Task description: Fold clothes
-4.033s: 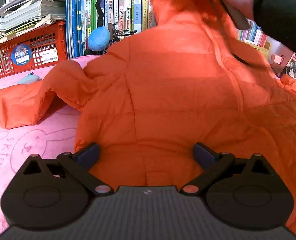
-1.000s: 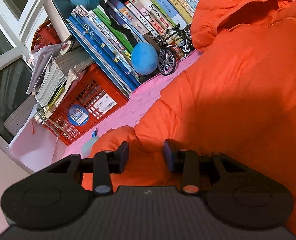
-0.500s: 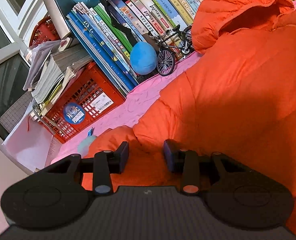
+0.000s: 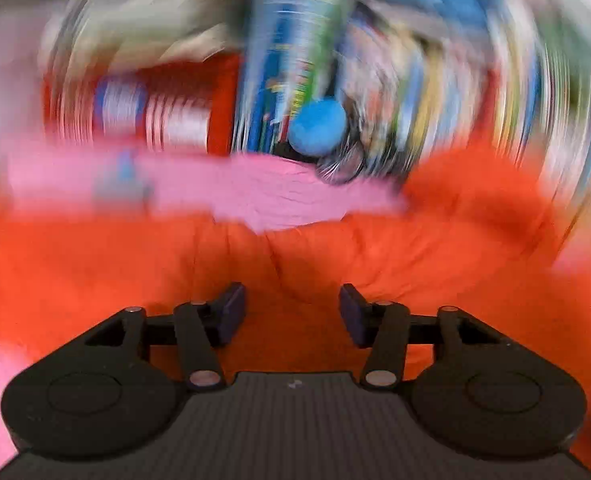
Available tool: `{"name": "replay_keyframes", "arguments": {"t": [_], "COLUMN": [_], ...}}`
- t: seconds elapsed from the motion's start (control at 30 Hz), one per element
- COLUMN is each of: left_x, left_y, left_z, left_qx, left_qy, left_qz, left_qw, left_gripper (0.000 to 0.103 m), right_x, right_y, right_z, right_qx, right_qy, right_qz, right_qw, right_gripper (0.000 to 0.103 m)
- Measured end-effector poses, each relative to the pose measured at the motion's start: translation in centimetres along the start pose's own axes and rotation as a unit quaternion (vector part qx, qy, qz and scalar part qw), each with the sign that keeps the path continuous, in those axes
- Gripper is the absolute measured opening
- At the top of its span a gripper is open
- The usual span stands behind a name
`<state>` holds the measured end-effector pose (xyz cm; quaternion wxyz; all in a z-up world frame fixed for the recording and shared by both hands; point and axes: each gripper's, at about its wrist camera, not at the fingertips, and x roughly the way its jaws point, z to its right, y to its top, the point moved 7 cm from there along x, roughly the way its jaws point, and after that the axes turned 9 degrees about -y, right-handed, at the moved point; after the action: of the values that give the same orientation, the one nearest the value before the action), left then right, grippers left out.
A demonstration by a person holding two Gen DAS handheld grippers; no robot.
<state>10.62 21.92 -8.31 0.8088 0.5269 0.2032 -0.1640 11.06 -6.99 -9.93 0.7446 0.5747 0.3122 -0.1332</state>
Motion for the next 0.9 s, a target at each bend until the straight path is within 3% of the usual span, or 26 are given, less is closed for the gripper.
{"name": "replay_keyframes", "arguments": {"t": [0.03,0.07,0.17,0.37,0.4,0.5,0.63,0.67,0.7,0.77,0.9], "left_x": [-1.3,-2.4,-3.8,-3.7,-3.8,-3.5,-1.4,-0.6,0.2,1.9,0.6], "left_y": [0.1,0.0,-0.7,-1.2,-1.4,-2.2,-0.9,-0.3,0.3,0.7,1.9], "left_z": [-1.1,-1.9,-2.6,-3.3,-3.0,-1.8,-1.4,-1.4,-1.4,-1.6,-3.5], "left_qx": [-0.063,-0.092,-0.076,-0.135,-0.149,-0.200,-0.204,-0.204,-0.204,-0.209,-0.207], "left_qy": [-0.042,-0.063,-0.068,-0.077,-0.095,-0.175,-0.169,-0.158,-0.143,-0.101,-0.054], "left_qz": [0.005,0.005,-0.010,-0.020,-0.029,-0.061,-0.054,-0.049,-0.046,-0.055,-0.002], "left_qw": [0.9971,0.9937,0.9947,0.9876,0.9839,0.9622,0.9628,0.9649,0.9673,0.9712,0.9768], "left_gripper": [0.055,0.059,0.081,0.088,0.090,0.098,0.098,0.088,0.051,0.020,0.008], "right_x": [0.0,0.0,0.1,0.6,0.6,0.5,0.5,0.5,0.5,0.5,-0.8], "right_y": [0.0,0.0,-0.3,-0.2,-0.2,-0.2,-0.2,-0.2,-0.2,-0.2,0.0], "right_z": [0.0,-0.1,0.0,0.0,0.0,0.0,0.2,0.2,0.2,0.2,1.4], "right_qx": [0.000,0.000,0.001,0.001,0.001,0.001,0.001,0.001,0.001,0.001,0.032], "right_qy": [-0.002,-0.004,-0.003,-0.005,-0.005,-0.005,-0.004,-0.004,-0.004,-0.004,-0.021], "right_qz": [-0.001,-0.003,-0.004,-0.004,-0.004,-0.004,-0.005,-0.005,-0.005,-0.005,0.015], "right_qw": [1.000,1.000,1.000,1.000,1.000,1.000,1.000,1.000,1.000,1.000,0.999], "right_gripper": [0.103,0.103,0.103,0.103,0.103,0.103,0.103,0.103,0.103,0.103,0.103]}}
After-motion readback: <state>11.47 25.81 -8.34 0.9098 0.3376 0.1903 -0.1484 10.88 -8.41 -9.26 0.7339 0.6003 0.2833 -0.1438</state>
